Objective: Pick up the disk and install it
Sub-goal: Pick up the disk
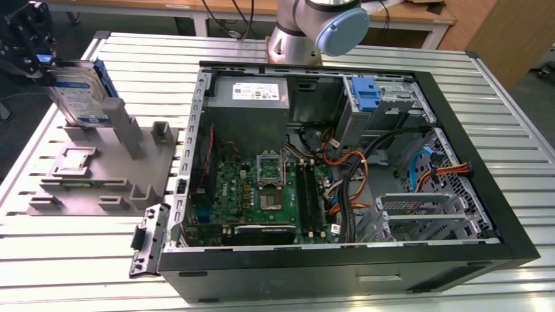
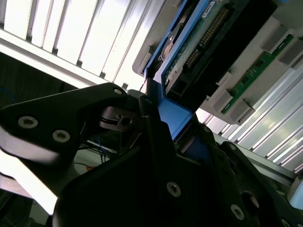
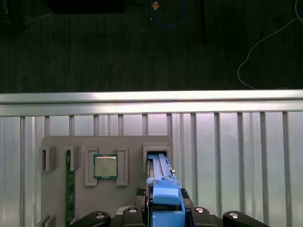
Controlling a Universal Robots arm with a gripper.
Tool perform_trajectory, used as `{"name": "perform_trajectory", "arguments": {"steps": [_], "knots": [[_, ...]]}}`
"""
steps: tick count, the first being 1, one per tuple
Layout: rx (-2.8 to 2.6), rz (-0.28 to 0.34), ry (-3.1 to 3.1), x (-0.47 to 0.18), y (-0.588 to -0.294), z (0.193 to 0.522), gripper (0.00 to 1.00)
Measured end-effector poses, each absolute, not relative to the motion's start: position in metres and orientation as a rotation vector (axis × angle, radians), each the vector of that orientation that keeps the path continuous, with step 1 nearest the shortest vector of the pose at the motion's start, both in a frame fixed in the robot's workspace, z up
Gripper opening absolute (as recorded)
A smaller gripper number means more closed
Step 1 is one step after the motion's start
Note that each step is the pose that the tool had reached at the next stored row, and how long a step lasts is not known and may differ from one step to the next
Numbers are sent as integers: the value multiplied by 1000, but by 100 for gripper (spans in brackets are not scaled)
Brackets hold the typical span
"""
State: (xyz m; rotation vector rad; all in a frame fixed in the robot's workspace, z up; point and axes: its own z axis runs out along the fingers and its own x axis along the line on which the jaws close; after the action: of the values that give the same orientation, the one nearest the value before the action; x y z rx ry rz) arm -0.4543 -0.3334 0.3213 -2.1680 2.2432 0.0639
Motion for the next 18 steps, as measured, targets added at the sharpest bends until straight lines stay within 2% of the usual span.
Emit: {"name": "perform_trajectory", "arguments": {"steps": [18], "knots": [[-2168, 64, 2243, -454, -333, 327, 37]]}}
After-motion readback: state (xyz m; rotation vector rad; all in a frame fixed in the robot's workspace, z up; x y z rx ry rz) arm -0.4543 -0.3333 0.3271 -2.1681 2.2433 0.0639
